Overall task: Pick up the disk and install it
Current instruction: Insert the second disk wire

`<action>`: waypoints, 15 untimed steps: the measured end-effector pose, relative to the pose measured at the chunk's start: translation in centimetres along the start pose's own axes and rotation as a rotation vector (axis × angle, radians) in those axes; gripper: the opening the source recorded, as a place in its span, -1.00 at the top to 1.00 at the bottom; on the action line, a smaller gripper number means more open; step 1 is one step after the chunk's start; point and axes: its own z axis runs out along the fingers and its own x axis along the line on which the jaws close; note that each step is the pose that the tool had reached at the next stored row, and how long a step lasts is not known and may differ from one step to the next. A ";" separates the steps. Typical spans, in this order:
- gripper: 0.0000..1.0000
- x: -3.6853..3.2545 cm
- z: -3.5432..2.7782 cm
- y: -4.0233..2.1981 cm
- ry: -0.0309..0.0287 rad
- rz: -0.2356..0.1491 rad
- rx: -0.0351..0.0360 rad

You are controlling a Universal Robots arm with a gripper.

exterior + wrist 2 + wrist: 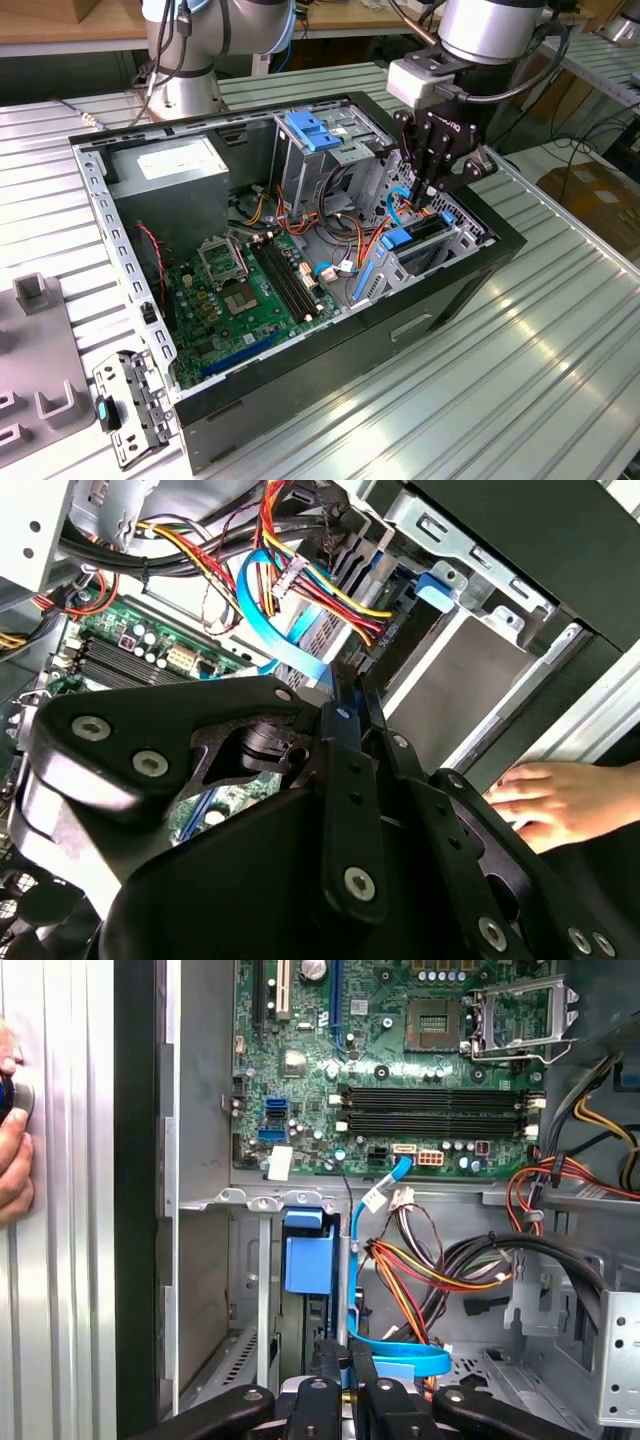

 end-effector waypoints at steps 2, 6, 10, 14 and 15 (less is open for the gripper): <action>0.68 0.57 0.12 0.19 -0.0194 0.002 0.0071; 0.68 1.31 0.32 0.65 -0.0383 0.004 0.0283; 0.68 1.50 0.53 0.82 -0.0416 0.006 0.0523; 0.68 1.75 0.59 0.87 -0.0444 0.010 0.0552; 0.68 1.77 0.61 0.86 -0.0445 0.014 0.0549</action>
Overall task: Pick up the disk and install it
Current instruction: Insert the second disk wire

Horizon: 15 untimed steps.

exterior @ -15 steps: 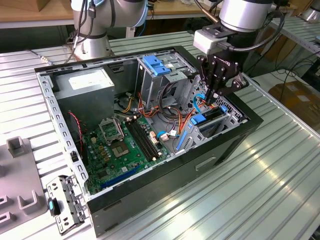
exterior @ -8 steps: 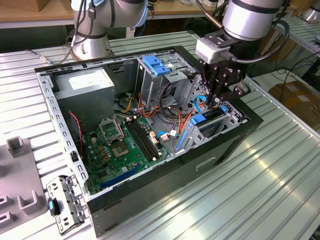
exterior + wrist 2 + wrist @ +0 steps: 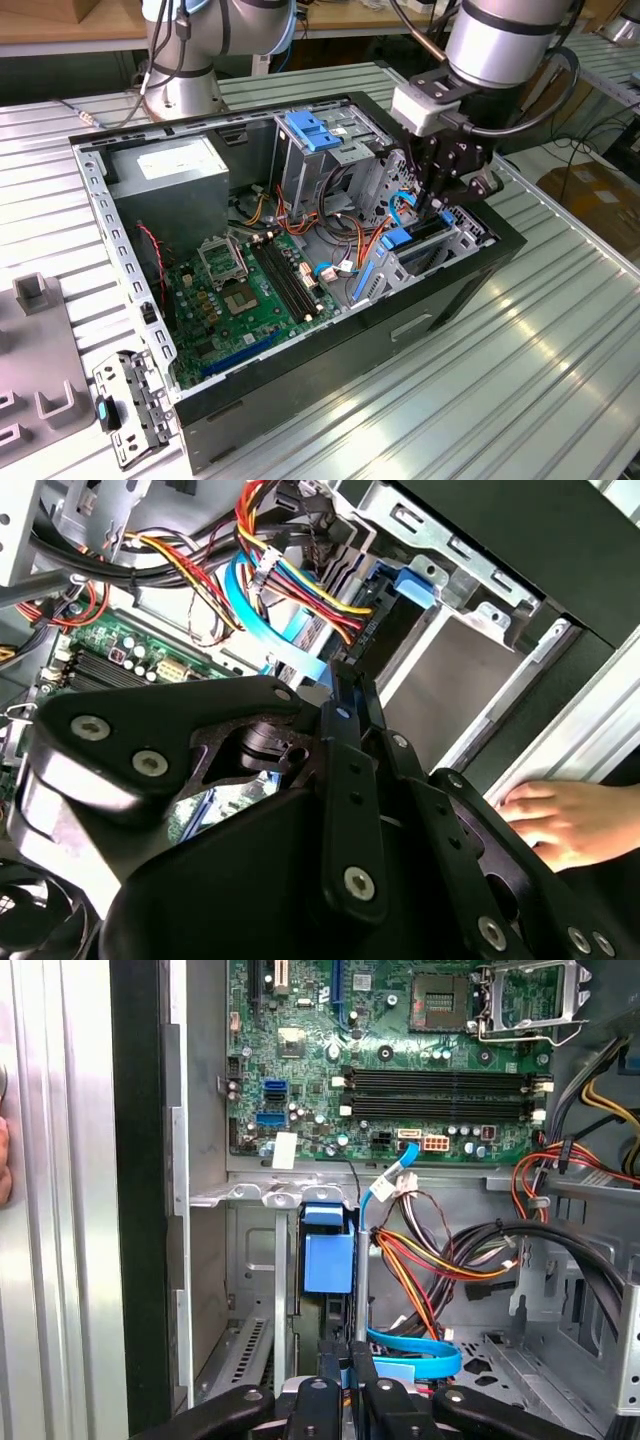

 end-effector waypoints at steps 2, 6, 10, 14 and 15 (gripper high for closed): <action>0.68 0.01 0.10 0.01 -0.0037 0.006 -0.0002; 0.68 0.43 0.24 0.03 -0.0672 0.013 0.0002; 0.68 1.29 0.33 0.05 -0.0795 0.015 0.0003; 0.68 1.52 0.37 0.06 -0.0828 0.015 0.0003; 0.68 1.58 0.39 0.06 -0.0870 0.016 0.0003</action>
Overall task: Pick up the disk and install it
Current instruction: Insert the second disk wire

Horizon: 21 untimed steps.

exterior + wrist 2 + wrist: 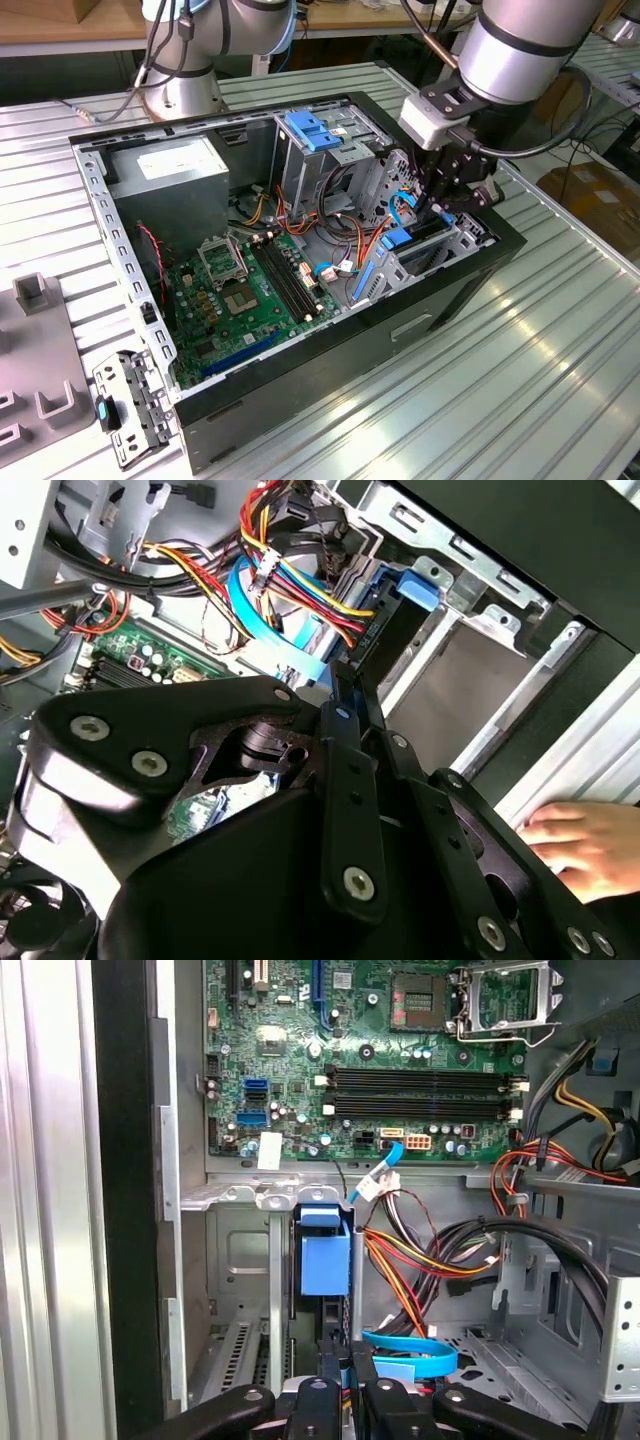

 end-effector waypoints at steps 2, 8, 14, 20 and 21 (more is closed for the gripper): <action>0.68 0.20 0.06 0.00 -0.0112 0.001 0.0000; 0.68 1.14 0.41 -0.01 -0.0692 0.012 0.0004; 0.68 2.06 0.69 0.01 -0.1099 0.019 0.0007; 0.68 2.06 0.71 0.00 -0.1182 0.020 0.0007; 0.68 2.06 0.71 0.00 -0.1183 0.020 0.0007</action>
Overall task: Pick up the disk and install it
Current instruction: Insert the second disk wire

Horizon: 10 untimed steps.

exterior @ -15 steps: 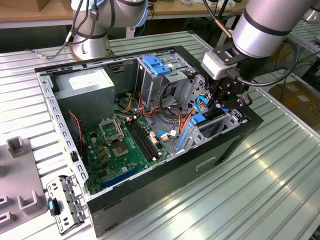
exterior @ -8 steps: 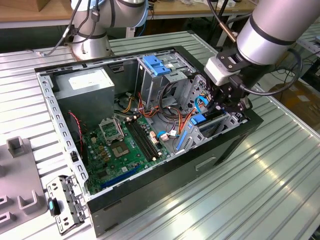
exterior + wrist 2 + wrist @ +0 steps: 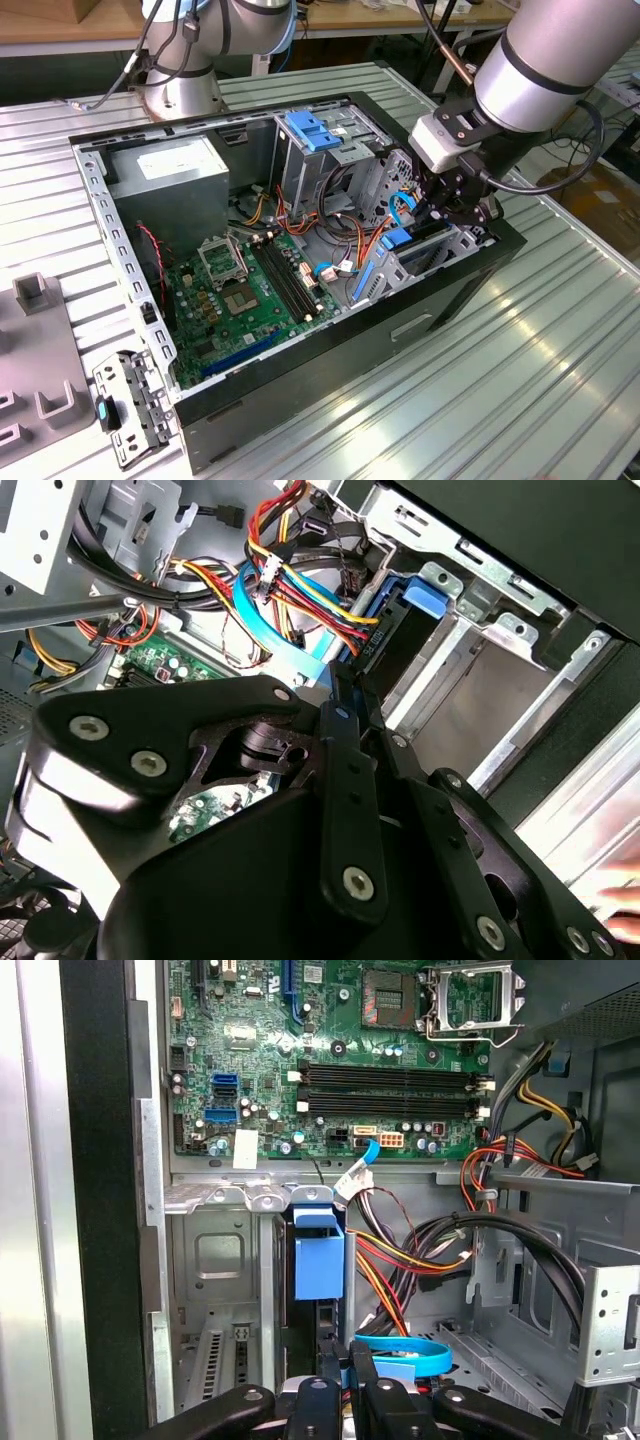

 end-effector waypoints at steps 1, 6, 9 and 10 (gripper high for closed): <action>0.68 0.00 0.00 0.00 -0.0002 0.000 0.0000; 0.68 0.00 0.00 0.00 -0.0006 0.000 0.0000; 0.68 0.01 0.08 0.00 -0.0004 0.002 0.0010; 0.68 0.02 0.12 0.01 0.0000 0.005 0.0015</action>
